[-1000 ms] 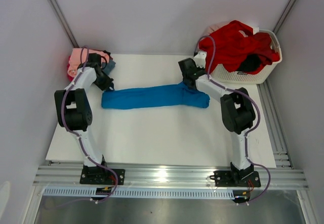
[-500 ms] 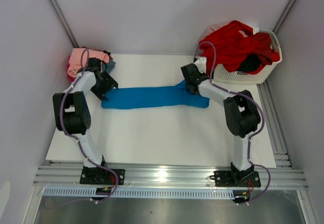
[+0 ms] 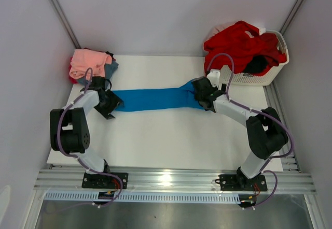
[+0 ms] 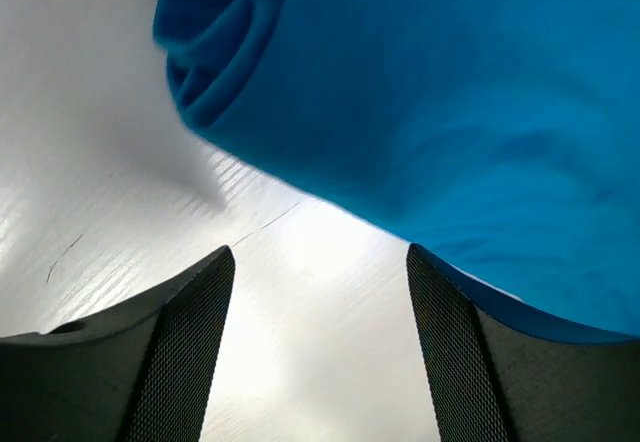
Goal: Fold and stack the t-shirts
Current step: Fold the other side of the tshirt into a rectangle
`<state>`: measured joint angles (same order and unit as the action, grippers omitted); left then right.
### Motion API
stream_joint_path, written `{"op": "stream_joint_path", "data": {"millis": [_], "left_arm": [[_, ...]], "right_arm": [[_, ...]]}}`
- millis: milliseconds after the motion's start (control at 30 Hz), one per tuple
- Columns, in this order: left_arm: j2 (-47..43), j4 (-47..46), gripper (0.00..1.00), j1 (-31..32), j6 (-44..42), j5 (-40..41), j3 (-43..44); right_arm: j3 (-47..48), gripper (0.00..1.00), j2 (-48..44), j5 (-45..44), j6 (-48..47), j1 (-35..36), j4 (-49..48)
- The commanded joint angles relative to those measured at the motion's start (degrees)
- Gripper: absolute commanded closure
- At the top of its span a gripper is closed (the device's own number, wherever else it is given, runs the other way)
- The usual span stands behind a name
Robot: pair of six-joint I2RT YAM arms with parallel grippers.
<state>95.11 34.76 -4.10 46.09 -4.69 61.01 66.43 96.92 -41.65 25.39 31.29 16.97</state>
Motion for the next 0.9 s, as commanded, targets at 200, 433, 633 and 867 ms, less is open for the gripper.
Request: {"op": "stream_joint_path", "data": {"millis": [200, 433, 633, 867], "left_arm": [[-2.8, -3.1, 0.28, 1.5, 3.3, 1.5, -3.8], [-0.3, -2.1, 0.30, 1.5, 3.1, 4.2, -0.3], [-1.0, -2.9, 0.30, 1.4, 2.0, 6.3, 1.1], [3.9, 2.1, 0.44, 1.5, 2.0, 9.6, 6.1]], "right_arm": [[-6.6, 0.03, 2.0, 6.3, 5.1, 0.0, -3.1], [-6.0, 0.07, 4.0, 8.9, 3.7, -0.3, -4.9], [-7.5, 0.13, 3.3, 10.4, 3.6, -0.3, -6.0], [-9.5, 0.35, 2.1, 12.5, 4.4, -0.3, -6.6]]}}
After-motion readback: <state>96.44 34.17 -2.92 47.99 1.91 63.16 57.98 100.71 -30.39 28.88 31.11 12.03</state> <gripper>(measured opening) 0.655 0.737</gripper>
